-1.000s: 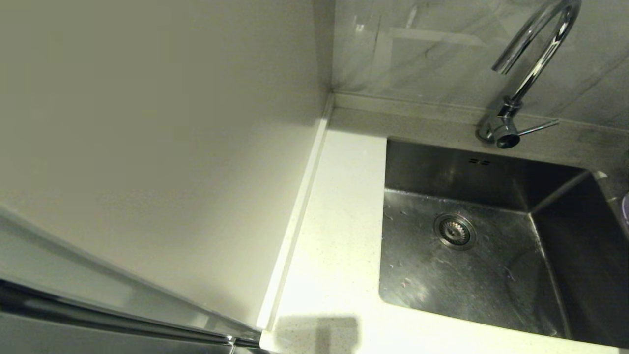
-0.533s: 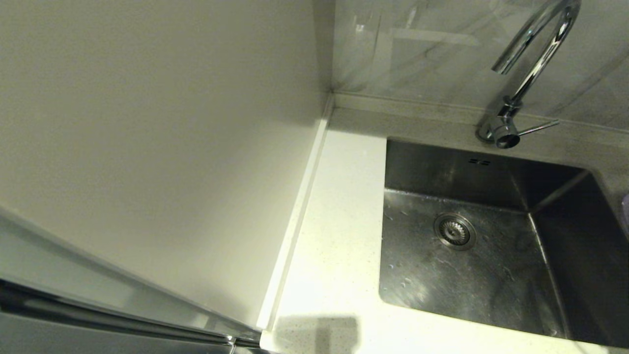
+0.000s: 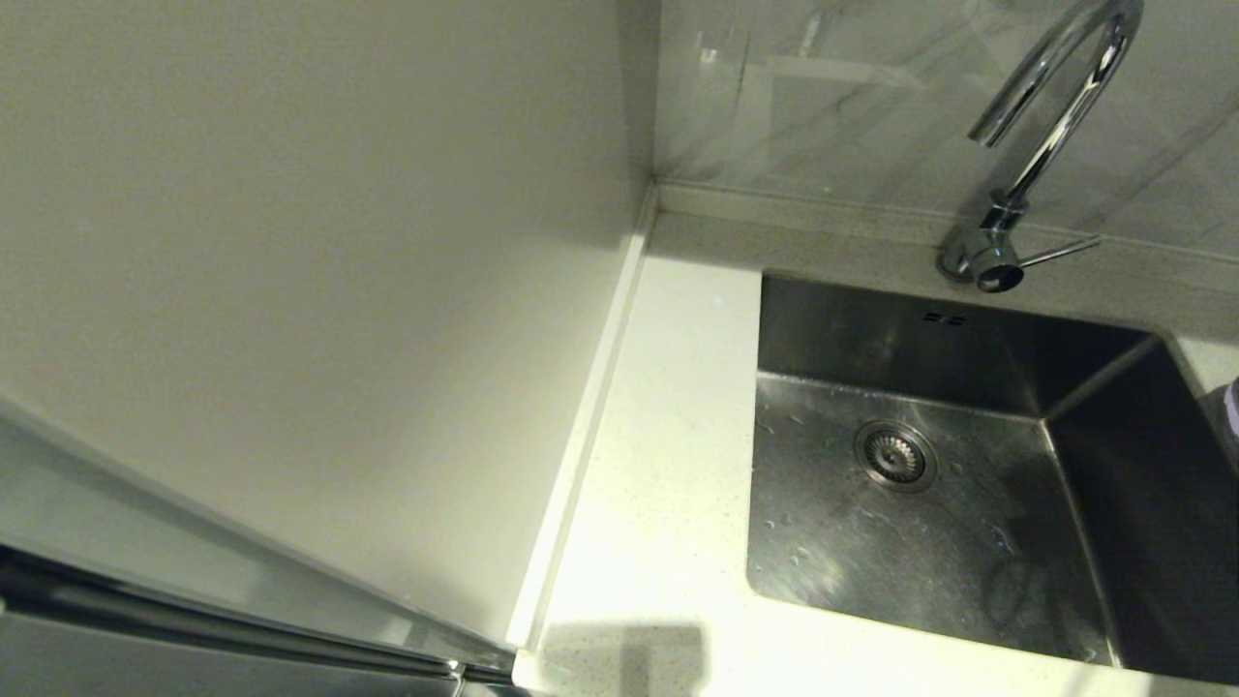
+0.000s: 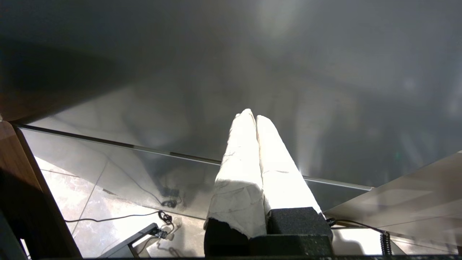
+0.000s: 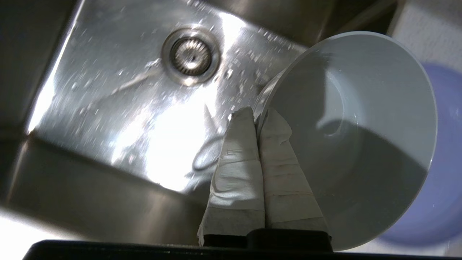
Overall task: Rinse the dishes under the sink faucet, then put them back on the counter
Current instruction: Put a bowl into the sink
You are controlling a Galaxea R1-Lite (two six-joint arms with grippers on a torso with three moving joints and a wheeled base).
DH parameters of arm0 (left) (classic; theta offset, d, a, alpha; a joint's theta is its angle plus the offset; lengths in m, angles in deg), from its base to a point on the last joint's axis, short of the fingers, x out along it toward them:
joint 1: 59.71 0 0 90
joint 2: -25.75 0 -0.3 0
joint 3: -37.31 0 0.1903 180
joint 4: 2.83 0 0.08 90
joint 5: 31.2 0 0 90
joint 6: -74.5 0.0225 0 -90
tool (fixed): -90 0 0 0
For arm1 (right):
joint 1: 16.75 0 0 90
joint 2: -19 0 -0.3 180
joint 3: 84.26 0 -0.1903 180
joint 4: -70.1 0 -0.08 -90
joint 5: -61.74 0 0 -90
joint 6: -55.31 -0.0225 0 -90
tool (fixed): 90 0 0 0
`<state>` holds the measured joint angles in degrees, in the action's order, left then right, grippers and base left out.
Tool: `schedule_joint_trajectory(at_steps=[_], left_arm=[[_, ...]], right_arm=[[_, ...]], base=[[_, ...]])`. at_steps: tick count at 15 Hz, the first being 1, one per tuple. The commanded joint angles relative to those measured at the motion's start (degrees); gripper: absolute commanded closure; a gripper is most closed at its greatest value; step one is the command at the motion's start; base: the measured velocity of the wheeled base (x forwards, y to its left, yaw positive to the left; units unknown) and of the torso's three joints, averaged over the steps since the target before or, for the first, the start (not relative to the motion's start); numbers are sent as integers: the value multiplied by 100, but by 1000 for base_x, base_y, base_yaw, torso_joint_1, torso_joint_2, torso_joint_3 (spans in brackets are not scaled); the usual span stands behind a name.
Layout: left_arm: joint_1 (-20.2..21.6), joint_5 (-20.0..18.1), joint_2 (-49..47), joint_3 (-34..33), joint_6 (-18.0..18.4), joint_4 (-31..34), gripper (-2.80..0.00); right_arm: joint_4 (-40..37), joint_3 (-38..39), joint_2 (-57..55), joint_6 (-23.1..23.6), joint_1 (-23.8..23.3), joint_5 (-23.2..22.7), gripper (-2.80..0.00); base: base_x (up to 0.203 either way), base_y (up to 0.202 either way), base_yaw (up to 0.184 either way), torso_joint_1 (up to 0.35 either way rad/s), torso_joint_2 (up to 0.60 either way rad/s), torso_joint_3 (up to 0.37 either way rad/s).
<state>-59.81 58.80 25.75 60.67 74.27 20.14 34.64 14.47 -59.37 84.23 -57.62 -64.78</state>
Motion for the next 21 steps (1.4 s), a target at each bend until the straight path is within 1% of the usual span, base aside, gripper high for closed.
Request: schedule_joint_trajectory(at_steps=[1,4,6,7,8,9,10,11,12,13,14,15,16,17,18,19,21], left_arm=[[1,0,0,-18,-4,-3,0],[1,0,0,-15,-4,4,0],[1,0,0,-18,-4,-4,0],[1,0,0,-18,-4,5,0],[1,0,0,-17,-4,-4,0],[1,0,0,-18,-4,5,0],[1,0,0,-18,-4,-4,0],[1,0,0,-18,-4,5,0],[1,0,0,-18,-4,-4,0],[1,0,0,-18,-4,-4,0],[1,0,0,-9,-4,-1,0],[1,0,0,-18,-4,-4,0],[1,0,0,-18,-4,-1,0],[1,0,0,-16,-4,-3,0],[1,0,0,-18,-4,-4,0],[1,0,0,-18,-4,1,0],[1,0,0,-18,-4,5,0]], right_arm=[[-238,387,1119,3,22,54,0],[-1068,200,1701,-394,34,164,0],[-1640,43,1888,-421,38,328,0],[-1744,37,1937,-431,155,500,0],[-1858,44,1991,-509,466,853,0],[-1917,64,2041,-684,850,1243,0],[-1944,108,2077,-933,1433,1705,0],[-1946,164,2090,-1243,2144,2373,0],[-1886,254,2070,-1651,2954,3176,0],[-1750,389,2012,-2064,3669,4003,0],[-1505,614,1862,-2498,4308,5056,0],[-1183,862,1596,-2934,4685,5775,0],[-840,1035,1260,-3340,4918,6122,0],[-509,1144,946,-3684,5129,6352,0],[-194,1216,676,-3919,5280,6512,0],[207,1287,382,-4067,5359,6665,0],[1124,1458,-97,-4176,5471,6880,0]], base=[[0,0,0,0,0,0],[0,0,0,0,0,0],[0,0,0,0,0,0],[0,0,0,0,0,0],[0,0,0,0,0,0],[0,0,0,0,0,0],[0,0,0,0,0,0],[0,0,0,0,0,0],[0,0,0,0,0,0],[0,0,0,0,0,0],[0,0,0,0,0,0],[0,0,0,0,0,0],[0,0,0,0,0,0],[0,0,0,0,0,0],[0,0,0,0,0,0],[0,0,0,0,0,0],[0,0,0,0,0,0]])
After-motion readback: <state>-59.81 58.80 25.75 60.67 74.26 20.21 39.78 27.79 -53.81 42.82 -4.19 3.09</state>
